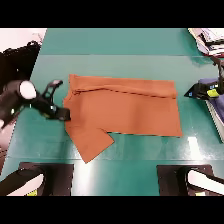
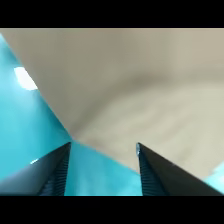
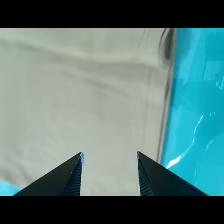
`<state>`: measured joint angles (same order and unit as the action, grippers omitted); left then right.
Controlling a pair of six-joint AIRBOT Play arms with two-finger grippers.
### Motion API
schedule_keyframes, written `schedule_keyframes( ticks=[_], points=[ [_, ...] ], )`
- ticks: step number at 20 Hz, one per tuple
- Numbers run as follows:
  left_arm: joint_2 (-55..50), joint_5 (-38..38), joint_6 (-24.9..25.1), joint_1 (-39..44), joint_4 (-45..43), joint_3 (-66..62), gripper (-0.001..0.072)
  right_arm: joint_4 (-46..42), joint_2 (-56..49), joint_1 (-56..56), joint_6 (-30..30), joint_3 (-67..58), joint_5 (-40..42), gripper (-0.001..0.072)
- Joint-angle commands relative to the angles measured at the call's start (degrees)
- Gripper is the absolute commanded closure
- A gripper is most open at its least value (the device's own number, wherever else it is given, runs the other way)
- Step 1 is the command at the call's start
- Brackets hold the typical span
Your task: Fold the shirts.
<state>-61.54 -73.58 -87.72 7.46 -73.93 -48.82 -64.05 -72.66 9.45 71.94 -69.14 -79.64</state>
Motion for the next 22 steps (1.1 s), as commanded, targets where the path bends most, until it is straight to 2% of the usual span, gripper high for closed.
schedule_keyframes(
  ticks=[1, 4, 10, 15, 16, 17, 18, 22],
  points=[
    [8.17, 0.79, -4.31, 0.00, 5.92, 13.31, 0.0219, 0.09, 4.83, 0.39, -0.50, 5.64, 1.25, 0.0316],
    [11.02, 2.97, -6.78, 0.00, 6.86, 18.99, 0.0219, 0.07, 6.10, -0.42, -0.55, 7.13, 1.25, 0.0316],
    [10.95, 13.53, -6.45, 0.00, 17.18, 24.61, 0.0219, 0.15, 6.10, -0.39, -0.52, 7.10, 0.42, 0.0316],
    [10.95, 15.47, -6.36, 0.00, 18.71, 26.56, 0.0222, 0.09, 6.10, -0.39, -0.52, 7.10, -1.62, 0.0316],
    [10.97, 15.43, -6.34, 0.00, 19.71, 26.49, 0.0302, -0.13, 6.10, -0.15, -0.52, 7.13, -2.64, 0.0316],
    [10.97, 15.02, -6.29, 0.00, 20.17, 26.12, 0.0623, -0.48, 6.10, 0.57, -0.52, 7.13, -3.72, 0.0316],
    [10.97, 14.27, -5.62, 0.00, 20.61, 25.40, 0.0685, -0.46, 6.14, 1.60, -0.52, 7.45, -4.61, 0.0316],
    [11.02, 10.47, -2.56, 0.00, 20.76, 20.37, 0.0685, -1.20, 10.19, 9.29, -0.52, 17.49, -3.89, 0.0325]
  ],
)
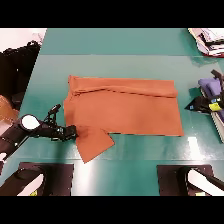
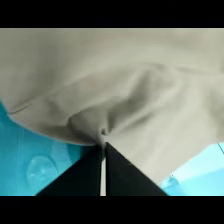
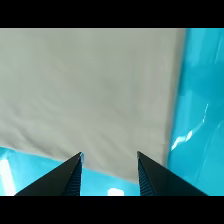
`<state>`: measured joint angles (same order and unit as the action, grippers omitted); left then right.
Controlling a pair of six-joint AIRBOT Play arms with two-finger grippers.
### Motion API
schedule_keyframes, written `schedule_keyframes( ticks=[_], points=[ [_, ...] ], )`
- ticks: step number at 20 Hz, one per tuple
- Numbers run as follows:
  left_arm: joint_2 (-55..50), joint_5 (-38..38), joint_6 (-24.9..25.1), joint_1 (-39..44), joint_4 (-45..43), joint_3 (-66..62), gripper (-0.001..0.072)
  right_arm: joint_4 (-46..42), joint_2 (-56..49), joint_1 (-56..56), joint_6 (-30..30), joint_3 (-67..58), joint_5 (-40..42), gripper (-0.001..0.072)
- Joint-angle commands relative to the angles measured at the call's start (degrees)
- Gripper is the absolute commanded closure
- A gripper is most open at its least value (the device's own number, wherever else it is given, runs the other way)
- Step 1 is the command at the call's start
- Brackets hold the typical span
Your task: Fold the shirts.
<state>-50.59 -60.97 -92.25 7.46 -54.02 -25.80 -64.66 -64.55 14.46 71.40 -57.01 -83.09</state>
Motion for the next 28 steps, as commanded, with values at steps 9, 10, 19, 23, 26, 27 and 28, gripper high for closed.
schedule_keyframes(
  ticks=[9, 10, 19, 23, 26, 27, 28],
  points=[
    [0.04, -1.62, 2.69, 0.00, 0.83, -6.05, 0.0685, 1.27, -0.96, 8.15, -1.73, 22.86, 7.39, 0.0284],
    [0.04, -1.66, 2.71, 0.00, 0.81, -6.05, 0.0685, 2.21, -1.40, 6.99, -1.73, 22.84, 8.81, 0.0284],
    [5.03, -10.56, 0.68, 0.00, -6.54, -7.06, 0.0689, 0.76, 2.58, 2.82, -3.56, 20.63, 6.56, 0.0694],
    [17.46, -20.70, -3.69, 0.00, -10.16, -7.04, 0.0688, -5.77, 12.20, 3.50, -3.52, 17.94, -1.92, 0.0694],
    [22.93, -29.88, -6.21, 0.00, -3.56, -7.72, 0.0687, -11.72, 19.37, 3.50, -3.30, 16.06, -9.18, 0.0695],
    [22.93, -31.15, -6.38, 0.00, -1.90, -9.11, 0.0687, -12.61, 21.09, 3.30, -3.23, 14.86, -10.10, 0.0695],
    [22.91, -30.91, -6.38, 0.00, -1.66, -10.93, 0.0687, -12.70, 21.88, 2.71, -2.38, 13.40, -9.90, 0.0695]
  ],
)
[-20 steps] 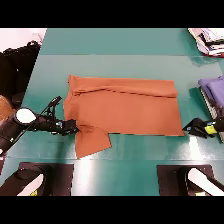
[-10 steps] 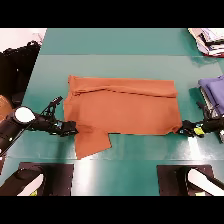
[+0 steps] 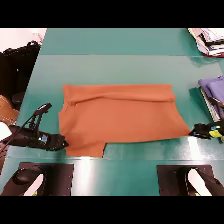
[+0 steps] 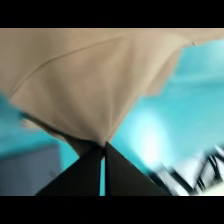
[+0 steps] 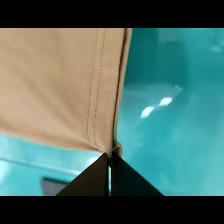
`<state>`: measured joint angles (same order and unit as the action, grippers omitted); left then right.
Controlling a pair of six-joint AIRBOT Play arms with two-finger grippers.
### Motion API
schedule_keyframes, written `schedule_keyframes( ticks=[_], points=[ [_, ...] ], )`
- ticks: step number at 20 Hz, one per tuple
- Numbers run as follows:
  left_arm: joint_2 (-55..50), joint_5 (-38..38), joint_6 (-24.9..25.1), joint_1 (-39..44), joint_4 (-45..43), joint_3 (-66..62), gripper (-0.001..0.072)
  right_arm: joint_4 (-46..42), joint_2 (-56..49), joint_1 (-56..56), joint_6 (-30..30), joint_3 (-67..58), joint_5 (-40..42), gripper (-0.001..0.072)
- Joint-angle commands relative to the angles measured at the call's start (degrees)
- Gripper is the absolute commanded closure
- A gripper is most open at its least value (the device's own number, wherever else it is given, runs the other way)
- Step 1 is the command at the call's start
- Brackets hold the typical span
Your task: Fold the shirts.
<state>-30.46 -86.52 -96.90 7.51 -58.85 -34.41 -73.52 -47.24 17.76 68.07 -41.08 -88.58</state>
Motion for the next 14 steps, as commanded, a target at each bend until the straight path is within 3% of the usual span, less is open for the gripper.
schedule_keyframes(
  ticks=[1, 7, 10, 14],
  points=[
    [2.75, -3.54, -1.53, -0.04, 2.73, -4.20, 0.0687, -3.85, 4.63, -1.73, 1.51, -4.59, -4.15, 0.0695],
    [-8.24, 16.44, 2.01, -0.04, -11.04, -11.85, 0.0685, -2.73, -12.24, -10.84, 3.10, -19.26, 1.53, 0.0695],
    [-19.39, 27.63, 2.86, -0.04, -12.79, -13.88, 0.0685, -2.49, -24.11, -13.38, 4.55, -27.56, 5.16, 0.0695],
    [-32.76, 36.89, 2.95, -0.04, -13.00, -18.64, 0.0685, -2.47, -37.40, -15.89, 4.55, -38.12, 5.66, 0.0694]
  ],
)
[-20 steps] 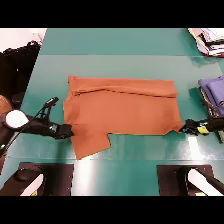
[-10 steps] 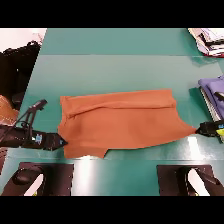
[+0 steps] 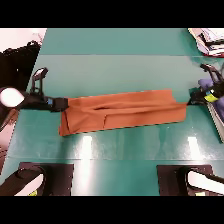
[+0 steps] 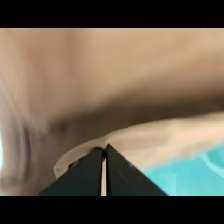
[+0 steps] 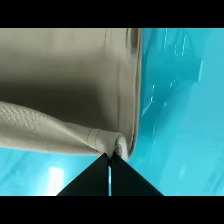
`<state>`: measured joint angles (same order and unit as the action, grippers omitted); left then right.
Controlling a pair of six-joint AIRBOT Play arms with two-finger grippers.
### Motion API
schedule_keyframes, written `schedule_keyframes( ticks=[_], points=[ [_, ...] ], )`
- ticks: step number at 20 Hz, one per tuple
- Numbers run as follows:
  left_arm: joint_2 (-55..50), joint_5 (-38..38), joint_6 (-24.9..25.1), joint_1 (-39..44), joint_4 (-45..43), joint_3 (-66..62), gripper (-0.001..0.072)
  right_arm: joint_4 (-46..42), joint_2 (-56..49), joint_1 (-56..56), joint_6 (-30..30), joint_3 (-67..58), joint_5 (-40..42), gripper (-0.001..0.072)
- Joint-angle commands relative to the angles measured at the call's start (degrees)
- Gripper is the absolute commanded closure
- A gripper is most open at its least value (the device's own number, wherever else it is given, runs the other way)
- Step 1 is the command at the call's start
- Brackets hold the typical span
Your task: Fold the shirts.
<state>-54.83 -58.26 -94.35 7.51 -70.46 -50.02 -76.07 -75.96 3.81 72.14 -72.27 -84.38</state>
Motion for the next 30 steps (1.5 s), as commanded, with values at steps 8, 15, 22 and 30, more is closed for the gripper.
schedule_keyframes(
  ticks=[8, 15, 22, 30],
  points=[
    [-18.25, 10.91, 0.26, -0.04, -1.57, -11.54, 0.0376, 14.14, -22.91, -0.98, 0.44, -20.61, 2.49, 0.0308],
    [-18.14, -4.44, 0.52, -0.04, -0.74, -14.49, 0.0453, 15.23, -22.53, 6.91, -1.90, -19.41, -6.62, 0.0246],
    [-18.14, -2.12, 2.99, 0.02, 9.73, -14.43, 0.0684, 24.30, -22.45, 13.64, -6.32, -2.40, -1.70, 0.0119],
    [-18.34, 1.33, 3.32, 4.46, 12.39, -14.45, 0.0685, 28.98, -22.45, 6.40, -10.14, 3.56, 5.25, 0.0368]
  ],
)
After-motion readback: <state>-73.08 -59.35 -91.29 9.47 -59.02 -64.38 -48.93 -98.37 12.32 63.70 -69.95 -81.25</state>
